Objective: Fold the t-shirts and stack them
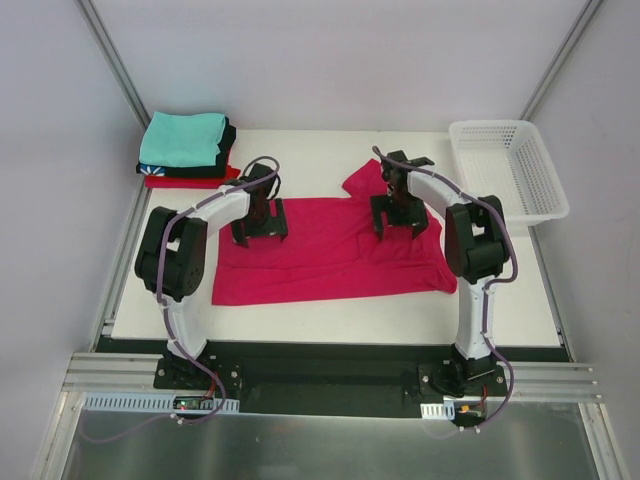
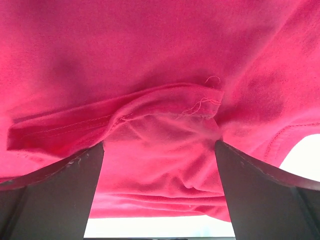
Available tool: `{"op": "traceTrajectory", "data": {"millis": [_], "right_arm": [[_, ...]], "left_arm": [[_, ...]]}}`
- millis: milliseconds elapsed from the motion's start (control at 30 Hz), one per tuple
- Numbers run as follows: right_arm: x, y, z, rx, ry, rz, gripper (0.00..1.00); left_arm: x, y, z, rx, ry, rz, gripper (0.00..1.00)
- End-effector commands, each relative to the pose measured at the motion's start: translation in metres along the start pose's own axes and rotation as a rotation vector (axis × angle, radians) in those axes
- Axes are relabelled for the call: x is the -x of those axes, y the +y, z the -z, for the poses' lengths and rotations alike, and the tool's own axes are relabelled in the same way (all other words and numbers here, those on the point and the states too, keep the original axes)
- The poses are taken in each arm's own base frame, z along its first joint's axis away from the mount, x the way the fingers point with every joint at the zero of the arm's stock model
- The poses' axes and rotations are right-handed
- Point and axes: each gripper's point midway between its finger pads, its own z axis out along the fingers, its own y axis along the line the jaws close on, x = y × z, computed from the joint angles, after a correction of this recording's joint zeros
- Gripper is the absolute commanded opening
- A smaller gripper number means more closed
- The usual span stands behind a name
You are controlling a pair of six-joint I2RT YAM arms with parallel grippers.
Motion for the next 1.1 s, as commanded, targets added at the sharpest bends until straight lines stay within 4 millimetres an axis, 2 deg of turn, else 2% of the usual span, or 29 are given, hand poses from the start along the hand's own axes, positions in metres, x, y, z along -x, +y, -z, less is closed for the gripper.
{"op": "traceTrajectory", "data": {"millis": [0, 167, 233, 267, 367, 433, 467, 500, 667, 867, 967, 1067], "right_arm": [[0.002, -0.003, 0.007, 0.012, 0.014, -0.01, 0.98], [-0.019, -0.005, -0.003, 0.022, 0.042, -0.02, 0.99], [-0.026, -0.006, -0.003, 0.024, 0.045, -0.026, 0.99], [-0.035, -0.005, -0.007, 0.027, 0.061, -0.023, 0.99], [-0.051, -0.008, -0.01, 0.022, 0.077, -0.022, 1.0], [-0.058, -0.01, -0.007, 0.013, 0.073, -0.018, 1.0], [-0.061, -0.01, -0.007, 0.012, 0.071, -0.015, 1.0], [-0.071, -0.01, -0.01, 0.005, 0.088, -0.01, 0.96], [-0.087, -0.008, -0.003, -0.017, 0.089, 0.01, 0.96], [-0.114, 0.0, 0.003, -0.043, 0.095, 0.034, 0.96], [-0.118, 0.005, 0.012, -0.036, 0.067, 0.019, 0.96], [-0.111, 0.007, 0.028, -0.038, 0.031, 0.021, 0.96]], "left_arm": [[-0.004, -0.002, 0.004, -0.025, 0.047, -0.005, 0.99], [-0.019, 0.005, -0.002, -0.011, 0.078, 0.007, 0.99], [-0.028, 0.009, -0.004, -0.013, 0.081, 0.015, 0.99], [-0.038, 0.015, -0.005, -0.005, 0.094, 0.015, 0.99], [-0.044, 0.021, -0.001, -0.003, 0.076, 0.022, 0.99], [-0.054, 0.029, 0.002, 0.007, 0.066, 0.027, 0.99], [-0.066, 0.036, 0.0, 0.022, 0.083, 0.028, 0.99], [-0.065, 0.037, 0.006, 0.016, 0.063, 0.035, 0.99], [-0.089, 0.051, 0.012, 0.026, 0.066, 0.054, 0.99], [-0.1, 0.058, 0.021, 0.021, 0.043, 0.059, 0.99], [-0.098, 0.057, 0.026, 0.007, 0.027, 0.064, 0.99], [-0.091, 0.053, 0.033, -0.013, 0.002, 0.061, 0.99]]}}
